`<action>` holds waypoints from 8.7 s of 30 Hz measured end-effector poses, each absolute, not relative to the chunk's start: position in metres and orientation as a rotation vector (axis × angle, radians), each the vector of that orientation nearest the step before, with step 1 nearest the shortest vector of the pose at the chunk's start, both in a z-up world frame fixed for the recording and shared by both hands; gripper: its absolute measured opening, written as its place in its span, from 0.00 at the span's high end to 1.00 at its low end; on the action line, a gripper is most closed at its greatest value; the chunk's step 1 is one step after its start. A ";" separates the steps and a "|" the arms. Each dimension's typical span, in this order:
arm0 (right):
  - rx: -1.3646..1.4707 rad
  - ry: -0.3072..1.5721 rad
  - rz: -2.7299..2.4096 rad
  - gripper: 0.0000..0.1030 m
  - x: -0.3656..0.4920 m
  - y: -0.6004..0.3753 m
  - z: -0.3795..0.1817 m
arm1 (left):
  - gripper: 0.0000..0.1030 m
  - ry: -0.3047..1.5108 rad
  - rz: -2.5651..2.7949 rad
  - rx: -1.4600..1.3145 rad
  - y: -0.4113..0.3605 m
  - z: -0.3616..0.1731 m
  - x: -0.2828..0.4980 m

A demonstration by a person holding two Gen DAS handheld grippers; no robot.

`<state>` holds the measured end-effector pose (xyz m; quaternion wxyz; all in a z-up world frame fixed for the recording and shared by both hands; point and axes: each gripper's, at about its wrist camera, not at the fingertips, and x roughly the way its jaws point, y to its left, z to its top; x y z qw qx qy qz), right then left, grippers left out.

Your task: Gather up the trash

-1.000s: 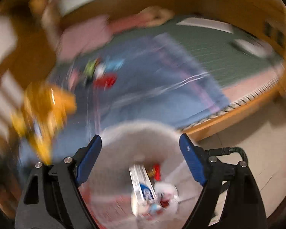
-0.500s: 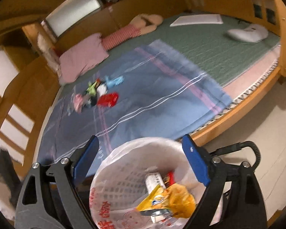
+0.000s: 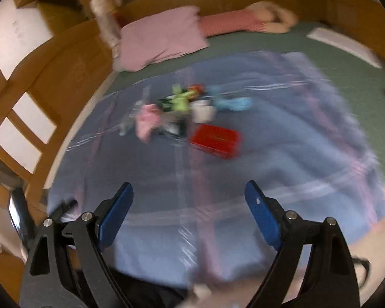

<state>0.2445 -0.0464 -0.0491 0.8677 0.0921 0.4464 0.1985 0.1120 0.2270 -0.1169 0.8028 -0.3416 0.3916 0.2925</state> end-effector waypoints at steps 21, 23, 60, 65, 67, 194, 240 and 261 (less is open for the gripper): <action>-0.036 0.999 0.526 0.79 0.378 0.142 -0.110 | 0.05 0.745 0.680 -1.034 0.254 -0.144 0.088; -0.039 1.020 0.608 0.82 0.353 0.138 -0.104 | 0.05 0.704 0.715 -1.060 0.257 -0.142 0.079; -0.158 1.124 0.796 0.71 0.273 0.129 -0.129 | 0.05 0.756 0.722 -1.130 0.266 -0.162 0.078; -0.074 1.090 0.726 0.71 0.267 0.078 -0.090 | 0.05 0.797 0.662 -1.105 0.261 -0.166 0.093; -0.035 1.073 0.693 0.71 0.256 0.045 -0.069 | 0.07 0.831 0.663 -1.050 0.255 -0.166 0.105; 0.205 1.000 0.242 0.70 0.007 -0.216 -0.060 | 0.75 0.711 -0.148 0.080 -0.068 -0.032 0.005; -0.014 0.984 0.382 0.25 0.329 -0.018 -0.074 | 0.06 0.828 0.564 -0.487 0.190 -0.105 0.212; 0.161 1.129 0.736 0.23 0.377 0.046 -0.117 | 0.04 0.824 0.744 -0.864 0.234 -0.141 0.174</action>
